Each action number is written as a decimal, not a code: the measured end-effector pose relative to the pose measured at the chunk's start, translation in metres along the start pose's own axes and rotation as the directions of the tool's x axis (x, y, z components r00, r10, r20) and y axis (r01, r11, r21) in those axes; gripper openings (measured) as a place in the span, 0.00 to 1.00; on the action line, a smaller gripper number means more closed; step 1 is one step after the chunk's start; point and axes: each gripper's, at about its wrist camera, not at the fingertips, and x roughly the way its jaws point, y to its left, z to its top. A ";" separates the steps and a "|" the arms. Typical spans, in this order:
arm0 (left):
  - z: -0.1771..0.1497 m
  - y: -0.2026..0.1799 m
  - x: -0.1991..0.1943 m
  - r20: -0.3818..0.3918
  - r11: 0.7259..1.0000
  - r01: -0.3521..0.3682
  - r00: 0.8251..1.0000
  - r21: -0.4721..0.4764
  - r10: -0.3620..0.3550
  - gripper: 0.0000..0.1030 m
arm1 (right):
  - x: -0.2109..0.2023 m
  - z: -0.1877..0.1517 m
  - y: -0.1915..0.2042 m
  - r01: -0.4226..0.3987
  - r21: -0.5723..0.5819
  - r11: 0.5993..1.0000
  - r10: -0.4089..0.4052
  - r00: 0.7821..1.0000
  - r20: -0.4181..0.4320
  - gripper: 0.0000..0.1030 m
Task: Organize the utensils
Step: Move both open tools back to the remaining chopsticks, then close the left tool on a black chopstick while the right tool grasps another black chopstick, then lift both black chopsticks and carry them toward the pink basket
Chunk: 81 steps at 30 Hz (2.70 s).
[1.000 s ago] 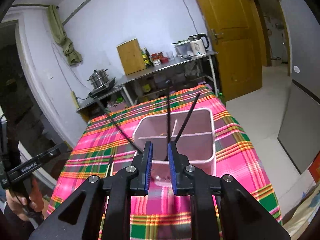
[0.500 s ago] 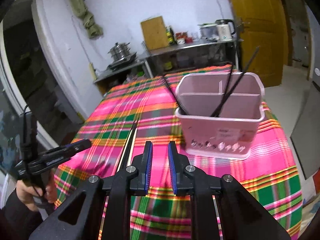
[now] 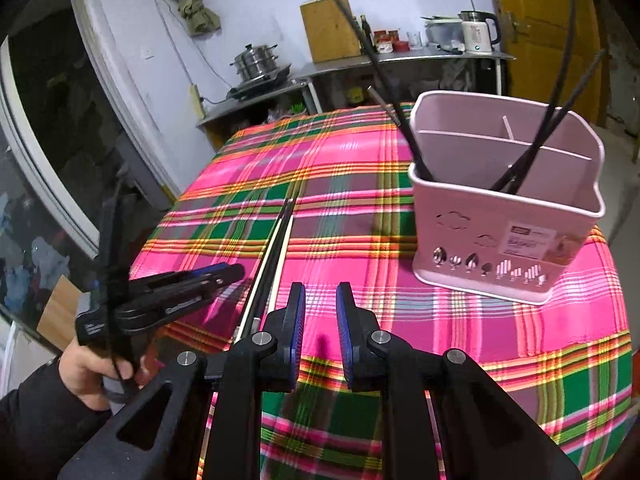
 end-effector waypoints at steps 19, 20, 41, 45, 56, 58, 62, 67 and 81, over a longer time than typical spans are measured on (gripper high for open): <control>-0.011 -0.001 0.005 0.061 0.995 -0.091 0.994 0.050 0.088 0.37 | 0.020 0.000 0.000 -0.004 0.007 1.000 0.004 0.999 -0.037 0.16; -0.011 0.000 0.005 0.062 0.994 -0.099 0.993 0.048 0.096 0.36 | 0.021 0.000 0.000 -0.005 0.008 1.000 0.005 0.999 -0.038 0.16; -0.022 0.055 -0.016 0.031 0.983 -0.150 0.988 -0.108 0.154 0.07 | 0.131 0.021 0.047 -0.106 -0.028 0.994 0.101 0.983 -0.153 0.15; -0.018 0.055 -0.014 0.028 0.986 -0.133 0.990 -0.105 0.137 0.10 | 0.147 0.021 0.047 -0.096 -0.032 0.995 0.089 0.980 -0.179 0.11; 0.000 0.055 -0.004 0.018 0.993 -0.101 0.995 -0.067 0.102 0.20 | 0.141 0.027 0.037 -0.019 -0.072 0.997 0.006 0.984 -0.177 0.09; 0.004 0.056 -0.002 0.017 0.994 -0.095 0.995 -0.060 0.096 0.21 | 0.141 0.028 0.038 -0.009 -0.072 0.997 -0.005 0.983 -0.183 0.09; 0.010 0.059 0.002 0.016 0.995 -0.086 0.996 -0.055 0.087 0.21 | 0.148 0.034 0.039 -0.004 -0.065 0.998 -0.008 0.983 -0.184 0.11; 0.013 0.061 0.003 0.019 0.995 -0.082 0.996 -0.050 0.083 0.21 | 0.152 0.042 0.042 -0.001 -0.074 0.997 -0.013 0.983 -0.185 0.12; 0.024 0.066 0.010 0.031 0.996 -0.075 0.997 -0.037 0.077 0.20 | 0.178 0.052 0.048 0.005 -0.098 0.995 -0.024 0.981 -0.192 0.11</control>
